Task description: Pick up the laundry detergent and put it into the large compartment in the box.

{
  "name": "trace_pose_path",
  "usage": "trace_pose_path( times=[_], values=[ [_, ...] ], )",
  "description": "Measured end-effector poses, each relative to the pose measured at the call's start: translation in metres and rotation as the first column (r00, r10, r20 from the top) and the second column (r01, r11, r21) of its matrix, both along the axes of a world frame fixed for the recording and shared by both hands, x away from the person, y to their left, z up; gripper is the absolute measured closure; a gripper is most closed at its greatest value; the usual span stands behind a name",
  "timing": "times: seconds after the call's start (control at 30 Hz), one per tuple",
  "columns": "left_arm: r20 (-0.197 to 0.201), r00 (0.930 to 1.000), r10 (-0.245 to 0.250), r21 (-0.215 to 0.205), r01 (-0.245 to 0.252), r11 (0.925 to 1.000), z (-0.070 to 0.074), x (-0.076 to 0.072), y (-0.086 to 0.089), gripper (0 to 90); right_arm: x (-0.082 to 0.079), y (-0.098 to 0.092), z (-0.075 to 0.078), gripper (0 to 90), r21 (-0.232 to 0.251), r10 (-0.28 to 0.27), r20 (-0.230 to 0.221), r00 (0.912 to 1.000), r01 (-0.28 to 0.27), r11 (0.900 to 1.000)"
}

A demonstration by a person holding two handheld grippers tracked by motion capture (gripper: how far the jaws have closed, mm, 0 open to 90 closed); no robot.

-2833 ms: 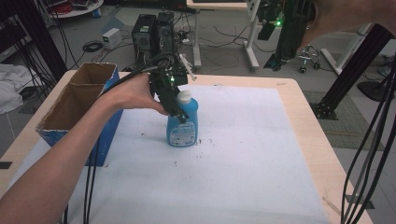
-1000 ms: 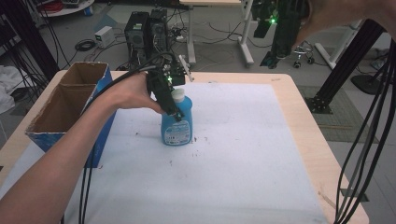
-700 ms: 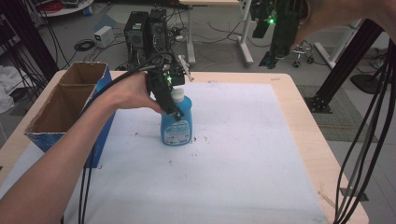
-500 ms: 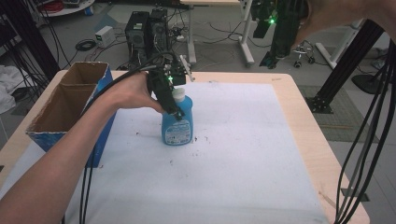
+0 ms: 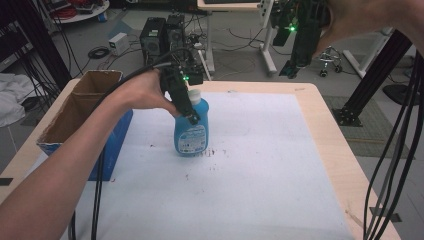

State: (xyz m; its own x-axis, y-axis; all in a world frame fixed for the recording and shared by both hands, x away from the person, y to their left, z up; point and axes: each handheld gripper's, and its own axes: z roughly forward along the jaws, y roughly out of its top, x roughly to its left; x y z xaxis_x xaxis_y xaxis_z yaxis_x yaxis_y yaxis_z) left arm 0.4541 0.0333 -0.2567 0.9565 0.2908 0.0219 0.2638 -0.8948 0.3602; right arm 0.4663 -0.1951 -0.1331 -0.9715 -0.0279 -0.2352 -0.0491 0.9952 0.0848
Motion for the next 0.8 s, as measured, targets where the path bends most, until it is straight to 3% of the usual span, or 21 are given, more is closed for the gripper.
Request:
trace_pose_path(
  times=[0.13, 0.8],
  values=[
    [-0.013, 0.9999, 0.004, 0.011, -0.004, 0.9999, 0.018, -0.001, 0.002, 37.9, 0.000, 0.000, 0.000, 11.9, 0.001, -0.001, -0.001, 1.0000, 0.001, 1.000],
    [0.041, 0.9990, 0.015, 0.017, -0.015, 0.9997, 0.122, -0.011, 0.008, 37.9, -0.003, -0.001, 0.001, 11.9, -0.008, 0.005, 0.008, 1.0000, -0.005, 1.000]
  ],
)
